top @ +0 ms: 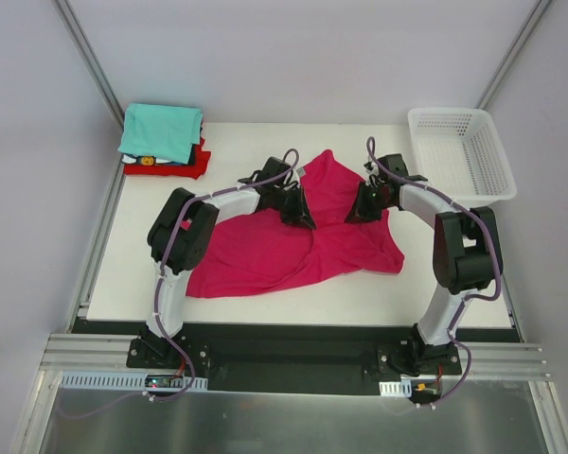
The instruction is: Fold and stack the t-shirts
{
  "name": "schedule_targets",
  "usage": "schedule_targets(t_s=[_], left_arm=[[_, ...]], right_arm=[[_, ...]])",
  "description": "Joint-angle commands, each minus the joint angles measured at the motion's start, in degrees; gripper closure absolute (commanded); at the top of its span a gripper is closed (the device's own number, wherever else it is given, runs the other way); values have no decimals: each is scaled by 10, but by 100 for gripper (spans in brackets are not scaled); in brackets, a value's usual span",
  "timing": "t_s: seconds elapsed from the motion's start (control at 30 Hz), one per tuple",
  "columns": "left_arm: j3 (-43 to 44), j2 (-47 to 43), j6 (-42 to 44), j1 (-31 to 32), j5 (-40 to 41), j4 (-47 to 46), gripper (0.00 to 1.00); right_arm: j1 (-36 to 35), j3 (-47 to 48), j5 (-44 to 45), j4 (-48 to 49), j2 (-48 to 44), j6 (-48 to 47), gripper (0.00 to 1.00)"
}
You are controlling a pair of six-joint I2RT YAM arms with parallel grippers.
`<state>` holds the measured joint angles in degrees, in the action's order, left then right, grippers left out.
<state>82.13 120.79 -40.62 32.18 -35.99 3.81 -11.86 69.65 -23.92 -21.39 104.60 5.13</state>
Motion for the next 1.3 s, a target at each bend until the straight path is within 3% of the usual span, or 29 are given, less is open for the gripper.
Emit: schedule_targets(t_s=[0.0, 1.03, 1.17, 1.2, 1.23, 1.27], left_arm=[[18, 3, 14, -2, -11, 8, 100], [-59, -6, 23, -44, 7, -7, 99], [-58, -2, 23, -44, 7, -6, 84], [-59, -2, 21, -44, 8, -7, 77], [-61, -4, 21, -44, 10, -7, 69], [-62, -5, 22, -44, 11, -7, 63]], right_arm=[[5, 15, 0, 0, -2, -13, 99], [36, 19, 38, -8, 32, -26, 99], [36, 22, 46, -13, 35, -30, 98], [36, 22, 47, -15, 38, -31, 95], [36, 24, 51, -16, 39, -33, 84], [37, 26, 52, -17, 39, -34, 83]])
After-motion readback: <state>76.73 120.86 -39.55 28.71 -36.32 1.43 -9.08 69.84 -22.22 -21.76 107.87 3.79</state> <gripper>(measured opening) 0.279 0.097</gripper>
